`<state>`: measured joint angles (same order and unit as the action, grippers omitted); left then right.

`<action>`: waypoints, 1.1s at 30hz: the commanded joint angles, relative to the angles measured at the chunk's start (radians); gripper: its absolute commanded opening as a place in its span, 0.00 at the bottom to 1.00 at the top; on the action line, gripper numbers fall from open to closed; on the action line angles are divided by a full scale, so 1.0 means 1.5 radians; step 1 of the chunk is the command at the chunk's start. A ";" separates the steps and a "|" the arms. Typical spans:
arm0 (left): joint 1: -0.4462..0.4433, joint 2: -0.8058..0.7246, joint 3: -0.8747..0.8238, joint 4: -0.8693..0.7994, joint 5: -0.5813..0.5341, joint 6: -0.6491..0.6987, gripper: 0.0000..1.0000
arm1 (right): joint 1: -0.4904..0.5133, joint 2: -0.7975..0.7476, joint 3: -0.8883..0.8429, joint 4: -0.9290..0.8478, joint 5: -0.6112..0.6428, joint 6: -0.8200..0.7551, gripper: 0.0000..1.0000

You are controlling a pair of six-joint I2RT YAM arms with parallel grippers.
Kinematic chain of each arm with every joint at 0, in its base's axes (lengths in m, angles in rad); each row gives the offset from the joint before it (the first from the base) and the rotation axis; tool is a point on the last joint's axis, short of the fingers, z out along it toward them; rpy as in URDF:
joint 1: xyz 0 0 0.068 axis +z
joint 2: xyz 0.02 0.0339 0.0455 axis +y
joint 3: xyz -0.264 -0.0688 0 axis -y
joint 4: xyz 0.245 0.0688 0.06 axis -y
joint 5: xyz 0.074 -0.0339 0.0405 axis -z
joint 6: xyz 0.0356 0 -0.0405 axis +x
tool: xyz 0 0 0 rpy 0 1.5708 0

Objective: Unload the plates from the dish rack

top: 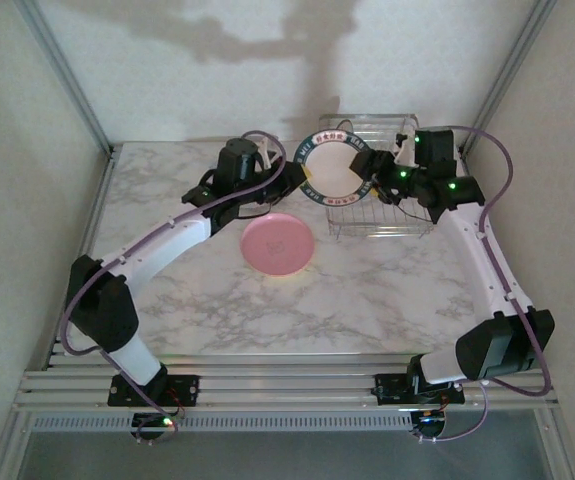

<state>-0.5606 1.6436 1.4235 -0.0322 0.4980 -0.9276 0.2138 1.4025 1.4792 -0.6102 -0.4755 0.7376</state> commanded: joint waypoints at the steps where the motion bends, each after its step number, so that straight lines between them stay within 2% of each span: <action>1: 0.010 -0.055 -0.028 -0.017 -0.007 0.029 0.00 | 0.019 -0.053 0.025 -0.021 0.088 -0.075 0.68; 8: 0.053 -0.164 -0.206 -0.057 -0.040 0.021 0.00 | 0.110 -0.108 -0.026 -0.028 0.213 -0.214 0.74; 12: 0.074 -0.210 -0.308 -0.061 -0.067 0.004 0.00 | 0.166 -0.126 -0.056 -0.019 0.245 -0.273 0.75; 16: 0.079 -0.209 -0.371 -0.048 -0.096 -0.002 0.00 | 0.205 -0.133 -0.082 -0.014 0.266 -0.310 0.77; 25: 0.084 -0.120 -0.384 -0.005 -0.105 -0.027 0.00 | 0.235 -0.116 -0.071 -0.017 0.257 -0.335 0.77; 33: 0.088 -0.067 -0.374 0.015 -0.105 -0.024 0.00 | 0.255 -0.108 -0.059 -0.038 0.288 -0.365 0.78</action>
<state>-0.4404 1.5295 0.8299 -0.0750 0.3431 -0.9512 0.5816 1.2278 1.3628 -0.6540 -0.0738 0.2283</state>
